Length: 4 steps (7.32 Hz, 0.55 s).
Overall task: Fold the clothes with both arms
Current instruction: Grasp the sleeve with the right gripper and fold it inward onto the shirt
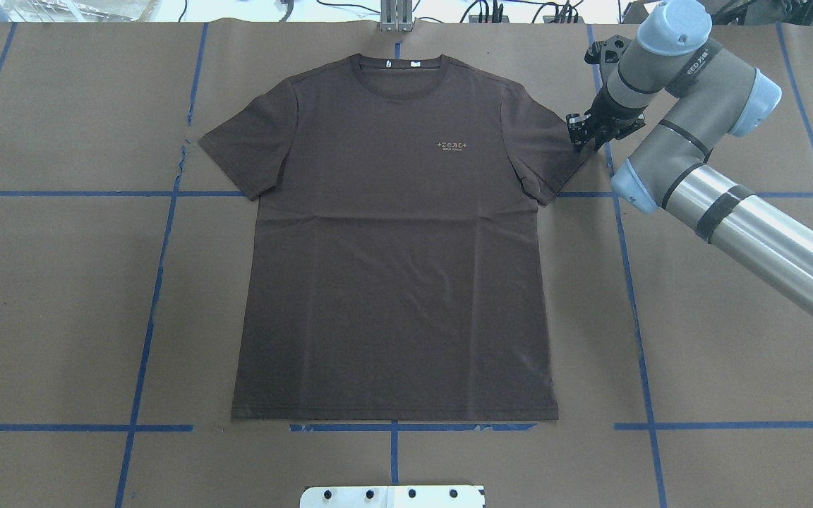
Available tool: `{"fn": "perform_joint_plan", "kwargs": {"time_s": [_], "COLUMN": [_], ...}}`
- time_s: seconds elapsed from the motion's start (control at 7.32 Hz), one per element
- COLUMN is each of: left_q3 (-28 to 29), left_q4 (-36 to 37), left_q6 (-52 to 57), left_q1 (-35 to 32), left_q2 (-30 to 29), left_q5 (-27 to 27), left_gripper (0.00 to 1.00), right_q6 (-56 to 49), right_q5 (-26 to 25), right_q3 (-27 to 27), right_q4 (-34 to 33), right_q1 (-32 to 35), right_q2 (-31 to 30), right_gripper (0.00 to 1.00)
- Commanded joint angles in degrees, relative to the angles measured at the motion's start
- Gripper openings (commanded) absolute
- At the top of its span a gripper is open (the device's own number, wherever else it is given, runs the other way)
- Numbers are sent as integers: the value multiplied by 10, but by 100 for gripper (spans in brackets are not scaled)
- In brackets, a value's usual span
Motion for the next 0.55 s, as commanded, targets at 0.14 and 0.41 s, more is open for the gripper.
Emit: {"fn": "perform_joint_plan", "kwargs": {"time_s": [0.14, 0.41], "left_q3": [1, 1], "left_q4": [2, 4], "left_q6": [0, 0], "left_q1": [-1, -7], "left_q2": [-1, -1], "left_q5": [0, 0], "left_gripper": [100, 100], "right_q6": [0, 1], "right_q5": [2, 1], "right_q3": [7, 51], "right_q4": [2, 3], "right_q1": [0, 1], "right_q2": [11, 25], "right_gripper": [0, 0]}}
